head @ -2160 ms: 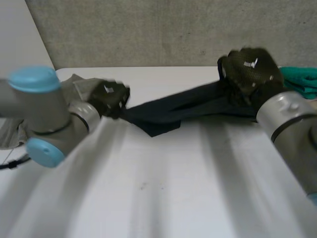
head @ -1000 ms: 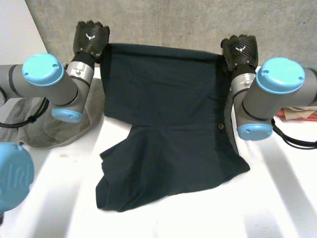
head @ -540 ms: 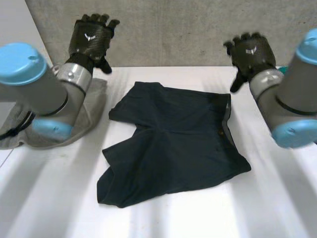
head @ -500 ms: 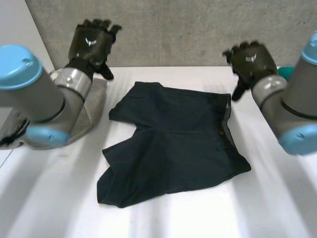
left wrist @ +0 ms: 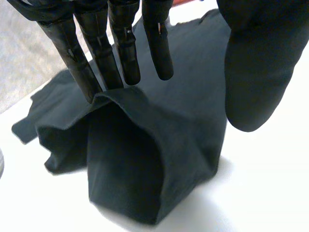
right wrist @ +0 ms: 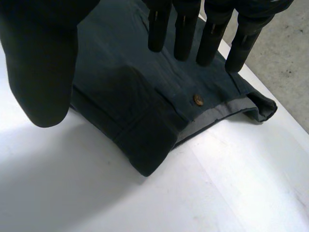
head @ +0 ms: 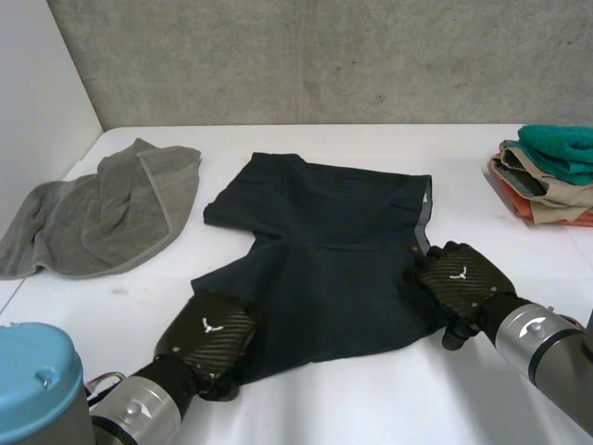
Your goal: Fold the laundry.
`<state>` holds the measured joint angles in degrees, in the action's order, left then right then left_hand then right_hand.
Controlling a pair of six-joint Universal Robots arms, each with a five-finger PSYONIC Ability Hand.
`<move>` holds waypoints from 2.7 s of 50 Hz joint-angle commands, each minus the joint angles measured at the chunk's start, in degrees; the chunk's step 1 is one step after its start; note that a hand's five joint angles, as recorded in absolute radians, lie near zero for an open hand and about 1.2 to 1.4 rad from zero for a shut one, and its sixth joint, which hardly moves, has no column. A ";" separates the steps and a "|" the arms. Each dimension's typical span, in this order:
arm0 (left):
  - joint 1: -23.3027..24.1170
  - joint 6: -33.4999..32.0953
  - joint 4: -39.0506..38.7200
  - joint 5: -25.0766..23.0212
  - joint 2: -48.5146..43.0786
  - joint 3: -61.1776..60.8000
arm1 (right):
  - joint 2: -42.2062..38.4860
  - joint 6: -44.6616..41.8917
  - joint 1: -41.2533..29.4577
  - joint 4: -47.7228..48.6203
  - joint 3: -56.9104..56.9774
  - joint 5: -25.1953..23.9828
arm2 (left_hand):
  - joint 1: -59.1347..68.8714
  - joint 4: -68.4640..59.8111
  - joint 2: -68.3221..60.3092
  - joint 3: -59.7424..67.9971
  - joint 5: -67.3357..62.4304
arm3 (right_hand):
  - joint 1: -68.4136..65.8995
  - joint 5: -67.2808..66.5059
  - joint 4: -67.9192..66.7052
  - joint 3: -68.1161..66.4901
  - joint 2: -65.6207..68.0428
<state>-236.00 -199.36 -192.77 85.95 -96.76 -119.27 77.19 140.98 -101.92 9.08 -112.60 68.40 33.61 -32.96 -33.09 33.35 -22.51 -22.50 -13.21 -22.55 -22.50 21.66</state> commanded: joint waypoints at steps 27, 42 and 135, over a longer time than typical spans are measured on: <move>-5.26 -8.50 -2.96 1.23 -7.93 0.08 | -5.92 0.87 0.06 12.10 -0.34 5.33 | 46.39 -47.04 -46.91 46.65 -47.49 | -57.50 -56.79 -57.45 -57.50 58.34; -3.33 -3.67 19.07 2.29 13.69 2.63 | 12.71 -5.79 0.32 -22.14 3.08 7.45 | 46.39 -47.04 -46.91 46.65 -47.49 | -57.50 -56.79 -57.45 -57.50 58.34; -4.38 2.12 -5.68 -0.52 -22.26 38.59 | -8.99 -14.40 2.52 7.53 15.83 22.48 | -23.61 22.96 23.09 -23.35 22.51 | -57.50 -56.79 -57.45 -57.50 58.34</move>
<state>-240.02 -199.24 -198.59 85.57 -123.03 -77.96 65.29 140.39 -100.39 15.53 -96.39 90.60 11.07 -11.63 -11.80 12.19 -2.83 -62.63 -56.17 -68.56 -66.83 66.44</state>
